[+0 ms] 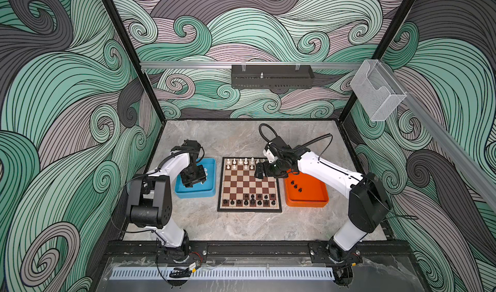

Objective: Set up the chess pieces on the board
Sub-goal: 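Lower the left gripper around a white pawn in the blue tray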

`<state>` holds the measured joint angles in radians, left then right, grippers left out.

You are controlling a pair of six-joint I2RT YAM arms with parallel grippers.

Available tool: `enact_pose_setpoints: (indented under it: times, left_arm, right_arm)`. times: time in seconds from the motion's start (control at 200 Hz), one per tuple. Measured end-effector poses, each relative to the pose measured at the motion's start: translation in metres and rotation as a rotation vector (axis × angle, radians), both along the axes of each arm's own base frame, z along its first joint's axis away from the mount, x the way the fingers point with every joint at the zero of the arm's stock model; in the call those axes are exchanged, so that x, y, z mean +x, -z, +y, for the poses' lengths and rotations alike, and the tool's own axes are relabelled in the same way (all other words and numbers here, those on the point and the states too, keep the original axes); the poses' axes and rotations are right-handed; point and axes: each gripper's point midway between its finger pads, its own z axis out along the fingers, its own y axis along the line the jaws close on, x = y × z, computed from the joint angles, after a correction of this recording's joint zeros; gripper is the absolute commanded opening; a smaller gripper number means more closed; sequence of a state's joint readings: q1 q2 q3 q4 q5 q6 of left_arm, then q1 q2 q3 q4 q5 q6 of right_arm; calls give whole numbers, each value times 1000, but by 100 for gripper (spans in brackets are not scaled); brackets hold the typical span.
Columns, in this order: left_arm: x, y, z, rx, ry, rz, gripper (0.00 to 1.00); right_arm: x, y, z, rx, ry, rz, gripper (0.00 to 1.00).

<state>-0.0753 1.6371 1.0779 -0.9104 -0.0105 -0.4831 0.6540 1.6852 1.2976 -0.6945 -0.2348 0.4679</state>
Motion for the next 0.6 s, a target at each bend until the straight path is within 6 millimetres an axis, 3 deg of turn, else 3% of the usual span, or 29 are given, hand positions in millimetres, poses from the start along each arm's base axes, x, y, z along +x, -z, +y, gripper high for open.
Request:
enact_pose_setpoints:
  times: [0.39,0.6]
  left_arm:
    - [16,11,-5,4,8,1,51]
    - [15,15,-6,7,9,15,42]
  right_arm:
    - [6,1,-9,-9,16,-1,99]
    - [7,5,-16,-19,28,9,99]
